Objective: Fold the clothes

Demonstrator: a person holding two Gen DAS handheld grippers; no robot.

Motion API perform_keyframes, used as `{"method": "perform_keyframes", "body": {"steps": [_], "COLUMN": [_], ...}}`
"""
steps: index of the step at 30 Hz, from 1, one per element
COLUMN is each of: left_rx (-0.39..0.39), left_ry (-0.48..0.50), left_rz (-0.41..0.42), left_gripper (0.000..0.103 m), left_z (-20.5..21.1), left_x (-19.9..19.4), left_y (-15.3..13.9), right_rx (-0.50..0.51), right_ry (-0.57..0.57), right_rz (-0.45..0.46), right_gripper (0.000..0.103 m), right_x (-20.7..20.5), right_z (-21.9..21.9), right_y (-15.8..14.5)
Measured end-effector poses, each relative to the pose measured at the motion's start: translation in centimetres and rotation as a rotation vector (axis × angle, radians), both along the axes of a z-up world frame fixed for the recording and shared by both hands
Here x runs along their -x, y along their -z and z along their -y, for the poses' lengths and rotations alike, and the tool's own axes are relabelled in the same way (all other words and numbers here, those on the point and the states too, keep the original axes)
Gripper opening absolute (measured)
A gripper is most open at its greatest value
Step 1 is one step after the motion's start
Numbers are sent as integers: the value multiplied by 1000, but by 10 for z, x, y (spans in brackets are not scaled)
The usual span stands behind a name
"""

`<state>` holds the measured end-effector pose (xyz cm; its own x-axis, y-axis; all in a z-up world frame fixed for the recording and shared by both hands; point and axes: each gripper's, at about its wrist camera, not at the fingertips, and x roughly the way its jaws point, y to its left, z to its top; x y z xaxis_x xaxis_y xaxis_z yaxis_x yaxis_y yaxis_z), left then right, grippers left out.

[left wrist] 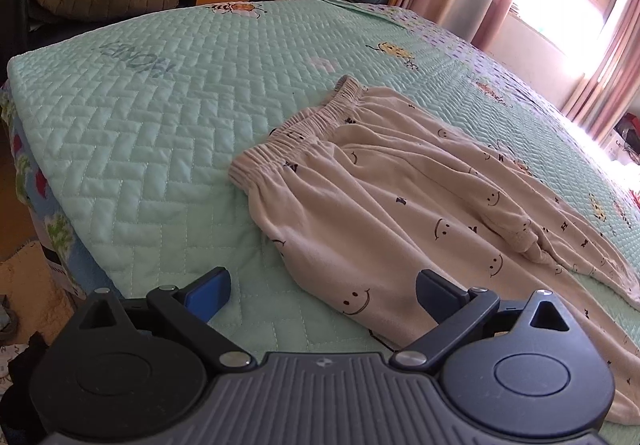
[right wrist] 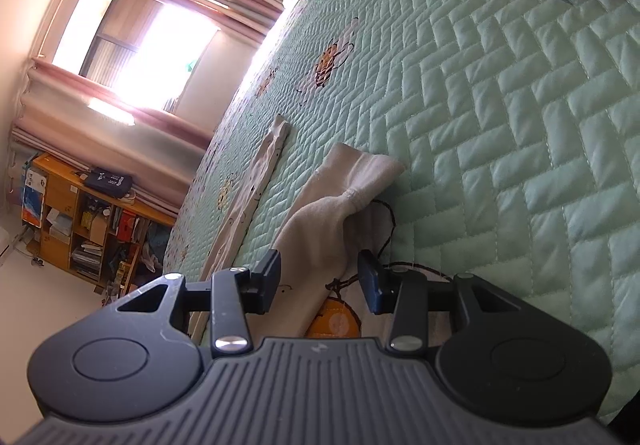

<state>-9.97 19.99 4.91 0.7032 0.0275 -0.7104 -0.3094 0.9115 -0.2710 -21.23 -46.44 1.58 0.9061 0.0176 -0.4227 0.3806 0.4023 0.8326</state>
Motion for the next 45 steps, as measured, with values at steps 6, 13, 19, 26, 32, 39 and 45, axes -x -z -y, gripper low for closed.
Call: {"method": "perform_keyframes", "body": {"steps": [6, 13, 19, 26, 32, 39, 45], "left_rx": [-23, -54, -67, -78, -63, 18, -36], "left_ry": [7, 16, 21, 26, 17, -33, 5], "left_rz": [-12, -28, -34, -41, -33, 59, 78], "left_gripper": [100, 101, 102, 102, 102, 102, 102], "left_z": [4, 9, 11, 13, 11, 10, 31], "left_x": [-1, -6, -6, -6, 2, 45, 55], "left_y": [0, 1, 1, 3, 1, 0, 8], "right_rx": [-13, -17, -18, -14, -6, 299, 689], "right_ry": [1, 2, 1, 2, 5, 15, -174], "right_rz": [7, 11, 13, 14, 11, -16, 115], "right_gripper": [45, 45, 45, 46, 46, 47, 55], "right_x": [1, 1, 0, -1, 0, 8, -12], "right_z": [0, 0, 1, 1, 1, -36, -113], "right_y": [1, 3, 4, 4, -1, -51, -119]}}
